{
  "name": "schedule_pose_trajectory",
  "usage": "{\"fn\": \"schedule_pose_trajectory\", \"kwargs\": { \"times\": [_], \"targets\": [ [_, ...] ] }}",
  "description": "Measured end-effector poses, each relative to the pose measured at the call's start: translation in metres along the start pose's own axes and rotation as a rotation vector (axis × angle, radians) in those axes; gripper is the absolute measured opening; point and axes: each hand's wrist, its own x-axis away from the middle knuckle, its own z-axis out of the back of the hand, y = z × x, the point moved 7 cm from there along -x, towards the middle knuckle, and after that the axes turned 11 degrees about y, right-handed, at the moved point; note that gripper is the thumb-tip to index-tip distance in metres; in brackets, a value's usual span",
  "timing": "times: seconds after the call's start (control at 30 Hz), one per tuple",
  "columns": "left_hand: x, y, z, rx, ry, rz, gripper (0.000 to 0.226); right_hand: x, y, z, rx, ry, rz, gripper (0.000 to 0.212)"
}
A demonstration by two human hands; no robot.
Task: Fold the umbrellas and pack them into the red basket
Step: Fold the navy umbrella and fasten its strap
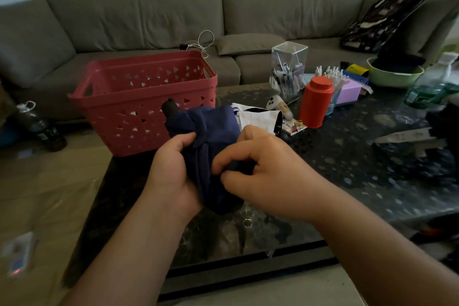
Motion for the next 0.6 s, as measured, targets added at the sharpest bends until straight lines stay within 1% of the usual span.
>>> {"fn": "schedule_pose_trajectory", "kwargs": {
  "times": [0.1, 0.17, 0.27, 0.47, 0.5, 0.6],
  "targets": [
    [0.002, 0.004, 0.0, 0.017, 0.018, -0.031, 0.039, 0.004, -0.004, -0.003, 0.019, 0.002, 0.022, 0.016],
    [0.001, 0.006, -0.002, 0.024, 0.023, -0.044, 0.038, 0.006, -0.006, -0.004, 0.06, 0.068, 0.038, 0.022],
    [-0.002, 0.011, -0.006, 0.035, 0.043, -0.052, 0.037, 0.004, -0.009, -0.002, 0.118, 0.149, 0.071, 0.022],
    [-0.006, 0.012, -0.011, 0.051, 0.076, -0.041, 0.041, -0.002, 0.002, 0.001, -0.04, 0.129, -0.067, 0.02],
    [-0.006, 0.011, -0.012, 0.055, 0.075, -0.041, 0.041, -0.002, 0.002, 0.0, -0.048, 0.151, -0.061, 0.019],
    [-0.008, 0.012, -0.011, 0.069, 0.081, -0.055, 0.043, -0.001, 0.003, 0.003, -0.029, 0.286, -0.017, 0.009]
  ]
}}
